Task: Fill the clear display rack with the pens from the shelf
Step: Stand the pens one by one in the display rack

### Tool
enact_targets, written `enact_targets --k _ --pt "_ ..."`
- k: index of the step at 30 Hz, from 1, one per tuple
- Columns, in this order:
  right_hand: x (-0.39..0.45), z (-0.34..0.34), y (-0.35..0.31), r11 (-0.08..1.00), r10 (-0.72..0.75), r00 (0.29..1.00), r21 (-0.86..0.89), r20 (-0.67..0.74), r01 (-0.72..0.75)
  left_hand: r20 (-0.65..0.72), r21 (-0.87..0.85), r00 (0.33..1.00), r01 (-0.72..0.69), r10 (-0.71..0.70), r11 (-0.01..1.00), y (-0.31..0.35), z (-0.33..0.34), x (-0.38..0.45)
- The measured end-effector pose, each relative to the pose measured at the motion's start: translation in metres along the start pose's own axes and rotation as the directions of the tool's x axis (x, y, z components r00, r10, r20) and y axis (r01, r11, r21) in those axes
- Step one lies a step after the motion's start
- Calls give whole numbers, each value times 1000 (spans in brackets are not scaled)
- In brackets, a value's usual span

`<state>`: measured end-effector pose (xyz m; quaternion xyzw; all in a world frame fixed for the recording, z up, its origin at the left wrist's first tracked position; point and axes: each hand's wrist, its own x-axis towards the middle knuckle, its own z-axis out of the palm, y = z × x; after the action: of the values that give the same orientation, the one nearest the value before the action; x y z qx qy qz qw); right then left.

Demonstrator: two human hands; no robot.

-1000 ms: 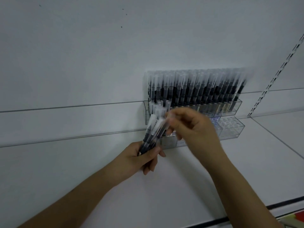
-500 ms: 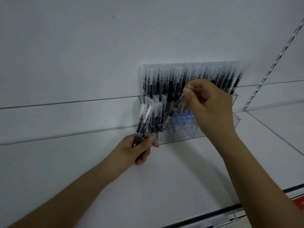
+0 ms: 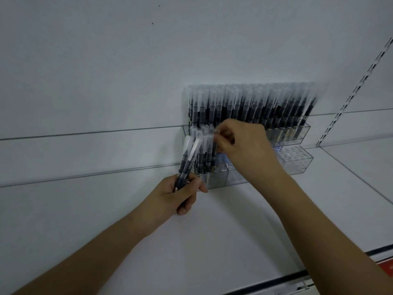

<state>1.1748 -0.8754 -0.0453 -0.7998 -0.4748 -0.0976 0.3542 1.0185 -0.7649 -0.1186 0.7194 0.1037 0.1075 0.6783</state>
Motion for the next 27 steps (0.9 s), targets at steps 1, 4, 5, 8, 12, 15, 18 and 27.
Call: enact_targets --k 1,4,5,8,12,15,18,27 --pt "-2 2 2 1000 -6 1000 -18 7 6 3 -3 1000 -1 1 1000 0 0 0" --pt "-3 3 8 999 19 999 -27 34 -18 12 4 1000 -7 7 1000 0 -1 0" --pt "-4 3 9 999 20 999 -38 37 -19 14 6 1000 -8 8 1000 0 -1 0" --pt "-17 -1 4 999 39 995 -23 -94 -41 15 11 1000 -14 14 1000 0 -1 -1" --pt "-40 1 -13 976 82 989 213 -124 -54 34 -6 999 -27 27 1000 -1 -2 -1" --pt "-47 11 -21 911 78 988 394 132 -124 86 12 996 -32 31 999 0 -3 -1" --pt "-47 15 -20 831 95 971 519 219 -199 125 72 992 -43 34 996 -1 -4 -2" --pt "-33 -24 -8 745 276 938 664 -211 -70 88 6 996 -7 6 1000 -4 -4 -2"
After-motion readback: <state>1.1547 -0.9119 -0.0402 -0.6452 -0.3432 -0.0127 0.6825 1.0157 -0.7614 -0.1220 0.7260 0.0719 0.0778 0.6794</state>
